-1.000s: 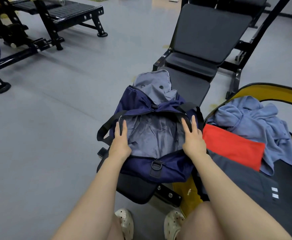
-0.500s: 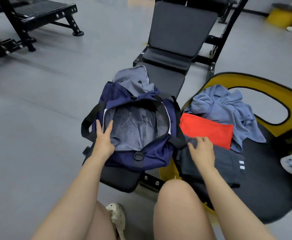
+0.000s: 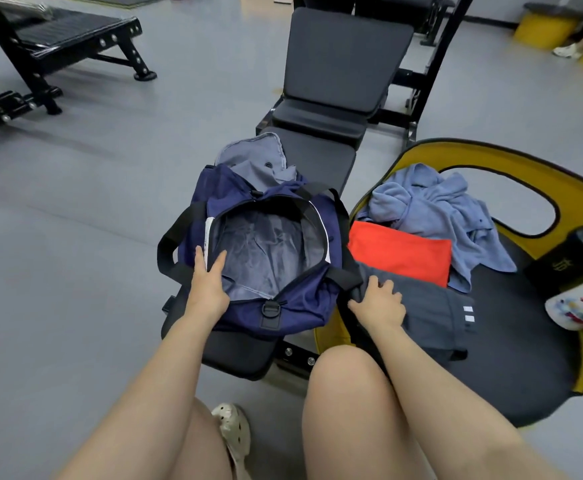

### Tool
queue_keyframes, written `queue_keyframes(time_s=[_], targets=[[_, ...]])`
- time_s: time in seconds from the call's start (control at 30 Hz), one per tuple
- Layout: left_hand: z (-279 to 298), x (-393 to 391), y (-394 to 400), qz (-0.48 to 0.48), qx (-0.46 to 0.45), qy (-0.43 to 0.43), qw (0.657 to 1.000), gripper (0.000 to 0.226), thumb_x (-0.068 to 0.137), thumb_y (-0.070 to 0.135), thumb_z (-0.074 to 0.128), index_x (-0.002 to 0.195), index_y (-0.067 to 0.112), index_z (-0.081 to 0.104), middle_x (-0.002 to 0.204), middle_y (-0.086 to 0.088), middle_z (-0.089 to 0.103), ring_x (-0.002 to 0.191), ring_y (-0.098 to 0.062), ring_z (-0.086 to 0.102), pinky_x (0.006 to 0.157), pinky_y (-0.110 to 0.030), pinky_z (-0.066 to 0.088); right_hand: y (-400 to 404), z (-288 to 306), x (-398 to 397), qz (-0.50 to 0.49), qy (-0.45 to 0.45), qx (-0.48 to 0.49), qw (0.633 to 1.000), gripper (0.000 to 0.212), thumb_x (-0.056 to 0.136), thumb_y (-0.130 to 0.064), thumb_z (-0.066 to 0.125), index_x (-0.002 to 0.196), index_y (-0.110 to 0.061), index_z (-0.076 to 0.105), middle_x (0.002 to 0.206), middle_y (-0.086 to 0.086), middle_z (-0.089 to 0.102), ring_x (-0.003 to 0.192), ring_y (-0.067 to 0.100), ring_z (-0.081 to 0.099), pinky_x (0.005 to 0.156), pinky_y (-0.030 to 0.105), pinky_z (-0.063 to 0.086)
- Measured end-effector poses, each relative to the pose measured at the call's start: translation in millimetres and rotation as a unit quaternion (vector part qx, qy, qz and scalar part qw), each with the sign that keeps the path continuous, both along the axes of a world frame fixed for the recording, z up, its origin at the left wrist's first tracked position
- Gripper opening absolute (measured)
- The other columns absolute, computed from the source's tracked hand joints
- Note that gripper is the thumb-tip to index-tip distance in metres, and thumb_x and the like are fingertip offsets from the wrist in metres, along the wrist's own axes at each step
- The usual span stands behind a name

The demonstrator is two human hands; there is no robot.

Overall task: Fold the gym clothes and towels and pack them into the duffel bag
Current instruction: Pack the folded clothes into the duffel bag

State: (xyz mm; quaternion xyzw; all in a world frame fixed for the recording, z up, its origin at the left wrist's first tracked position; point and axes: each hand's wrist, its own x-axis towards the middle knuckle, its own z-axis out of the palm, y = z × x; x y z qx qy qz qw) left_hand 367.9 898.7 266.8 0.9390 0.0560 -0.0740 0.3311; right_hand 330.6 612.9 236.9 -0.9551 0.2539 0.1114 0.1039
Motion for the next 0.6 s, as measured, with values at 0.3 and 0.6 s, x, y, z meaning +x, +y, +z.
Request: queue_keyframes(time_s=[0.3, 0.6], targets=[[4.1, -2.6, -2.5, -0.010, 0.032, 0.009, 0.999, 0.085, 0.081, -0.019, 0.044, 0.150, 0.025, 0.021, 0.159, 0.000, -0.013, 0.141, -0.028, 0.023, 0.099, -0.040, 0.043, -20.0, 10.8, -19.6, -0.124, -0.121, 0.122, 0.977, 0.025, 0.086, -0.034, 0.055, 0.100, -0.013, 0.057, 0.102, 0.011, 0.063, 0.096, 0.033, 0.057, 0.070, 0.033, 0.042], [4.1, -7.1, -2.6, -0.009, 0.058, 0.025, 0.998, 0.083, 0.083, -0.016, 0.044, 0.150, 0.026, 0.021, 0.159, -0.001, -0.011, 0.126, -0.031, 0.041, 0.089, -0.041, 0.047, -37.7, 15.9, -45.5, -0.106, -0.187, 0.266, 0.940, 0.028, 0.092, -0.035, 0.059, 0.112, -0.015, 0.059, 0.099, 0.007, 0.063, 0.099, 0.029, 0.055, 0.073, 0.034, 0.037]])
